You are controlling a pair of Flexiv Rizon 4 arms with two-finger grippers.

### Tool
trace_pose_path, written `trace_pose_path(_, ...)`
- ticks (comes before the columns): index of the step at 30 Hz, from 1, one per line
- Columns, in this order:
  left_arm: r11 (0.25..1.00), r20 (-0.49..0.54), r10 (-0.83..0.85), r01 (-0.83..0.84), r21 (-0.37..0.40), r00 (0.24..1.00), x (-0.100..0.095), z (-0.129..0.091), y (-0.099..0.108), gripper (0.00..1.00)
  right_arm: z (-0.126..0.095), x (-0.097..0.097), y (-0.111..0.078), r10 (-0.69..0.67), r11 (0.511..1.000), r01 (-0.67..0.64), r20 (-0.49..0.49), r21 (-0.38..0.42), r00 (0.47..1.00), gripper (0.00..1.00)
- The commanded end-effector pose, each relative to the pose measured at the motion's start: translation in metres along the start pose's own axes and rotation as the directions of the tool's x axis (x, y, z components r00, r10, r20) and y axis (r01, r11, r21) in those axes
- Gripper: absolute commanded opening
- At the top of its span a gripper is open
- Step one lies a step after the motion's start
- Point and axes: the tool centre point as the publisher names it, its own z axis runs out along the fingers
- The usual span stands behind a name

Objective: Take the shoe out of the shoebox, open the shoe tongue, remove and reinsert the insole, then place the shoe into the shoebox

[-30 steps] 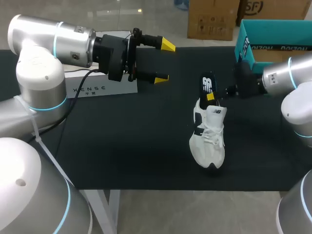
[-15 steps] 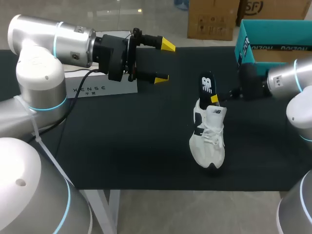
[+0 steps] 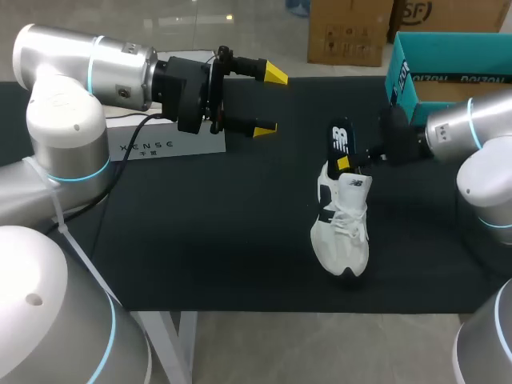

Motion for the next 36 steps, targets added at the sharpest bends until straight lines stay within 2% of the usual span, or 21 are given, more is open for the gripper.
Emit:
trace_pose_path(1, 1.000, -0.004, 0.000, 0.000, 0.001, 1.000, -0.001, 0.000, 0.000, 1.00, 0.000, -0.002, -0.002, 0.001, 1.000, -0.001, -0.004, 0.000, 1.000, 0.00)
trace_pose_path(15, 1.000, -0.004, 0.000, 0.000, 0.001, 1.000, -0.001, 0.000, 0.000, 1.00, -0.003, 0.007, -0.027, 0.040, 0.999, -0.040, -0.007, 0.007, 0.999, 0.00)
trace_pose_path(19, 1.000, -0.004, 0.000, 0.000, 0.001, 1.000, -0.001, 0.000, 0.000, 1.00, -0.006, 0.011, -0.026, 0.041, 0.999, -0.041, -0.004, 0.002, 0.999, 0.00)
trace_pose_path(21, 1.000, -0.004, 0.000, 0.000, 0.001, 1.000, -0.001, 0.000, 0.000, 1.00, -0.009, 0.010, -0.021, 0.036, 0.999, -0.036, 0.002, -0.004, 0.999, 0.30)
trace_pose_path(23, 1.000, -0.004, 0.000, 0.000, 0.001, 1.000, -0.001, 0.000, 0.000, 1.00, -0.012, 0.008, -0.016, 0.027, 1.000, -0.027, 0.010, -0.011, 1.000, 0.38)
trace_pose_path(26, 1.000, -0.004, 0.000, 0.000, 0.001, 1.000, -0.001, 0.000, 0.000, 1.00, -0.018, 0.005, -0.007, 0.018, 1.000, -0.018, 0.024, -0.021, 1.000, 0.45)
trace_pose_path(30, 1.000, -0.004, 0.000, 0.000, 0.001, 1.000, -0.001, 0.000, 0.000, 1.00, -0.020, -0.002, 0.000, 0.010, 1.000, -0.009, 0.032, -0.022, 0.999, 0.49)
trace_pose_path(36, 1.000, -0.004, 0.000, 0.000, 0.001, 1.000, -0.001, 0.000, 0.000, 1.00, -0.015, -0.009, 0.002, 0.013, 1.000, -0.012, 0.040, -0.017, 0.999, 0.49)
